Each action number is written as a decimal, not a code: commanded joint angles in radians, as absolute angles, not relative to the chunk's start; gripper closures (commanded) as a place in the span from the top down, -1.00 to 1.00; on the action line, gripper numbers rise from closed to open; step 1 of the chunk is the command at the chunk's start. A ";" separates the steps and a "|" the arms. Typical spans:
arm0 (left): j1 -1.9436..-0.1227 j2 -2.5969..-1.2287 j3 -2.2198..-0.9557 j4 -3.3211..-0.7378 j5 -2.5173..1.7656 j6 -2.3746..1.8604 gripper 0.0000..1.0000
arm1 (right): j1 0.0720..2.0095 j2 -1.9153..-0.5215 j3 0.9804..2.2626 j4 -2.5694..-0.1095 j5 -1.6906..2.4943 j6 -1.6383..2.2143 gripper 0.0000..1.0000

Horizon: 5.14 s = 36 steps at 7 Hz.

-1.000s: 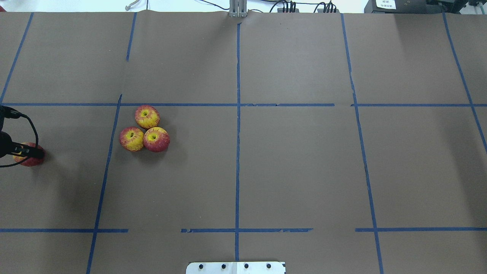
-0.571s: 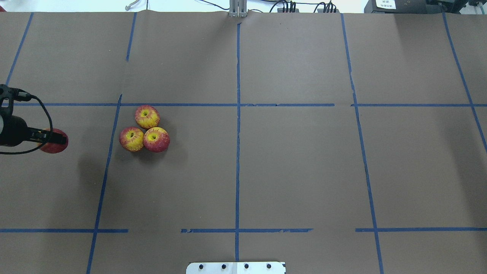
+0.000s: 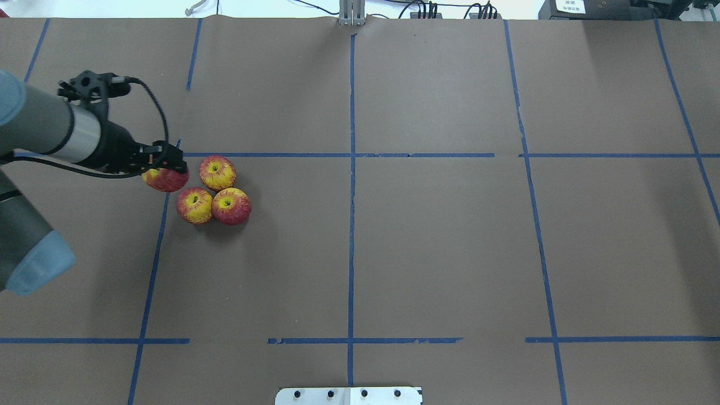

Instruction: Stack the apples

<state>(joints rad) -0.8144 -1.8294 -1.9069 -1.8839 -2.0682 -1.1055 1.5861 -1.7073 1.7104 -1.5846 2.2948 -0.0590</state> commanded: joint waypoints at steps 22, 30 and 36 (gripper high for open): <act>-1.335 -1.717 -1.936 -1.545 -2.320 -0.137 1.00 | 1.586 -1.707 1.710 -1.585 2.295 -0.058 1.00; -1.545 -1.450 -1.770 -1.492 -2.325 0.248 1.00 | 1.586 -1.707 1.710 -1.585 2.295 -0.058 1.00; -1.565 -1.520 -1.730 -1.499 -2.335 0.247 1.00 | 1.586 -1.707 1.710 -1.585 2.295 -0.058 1.00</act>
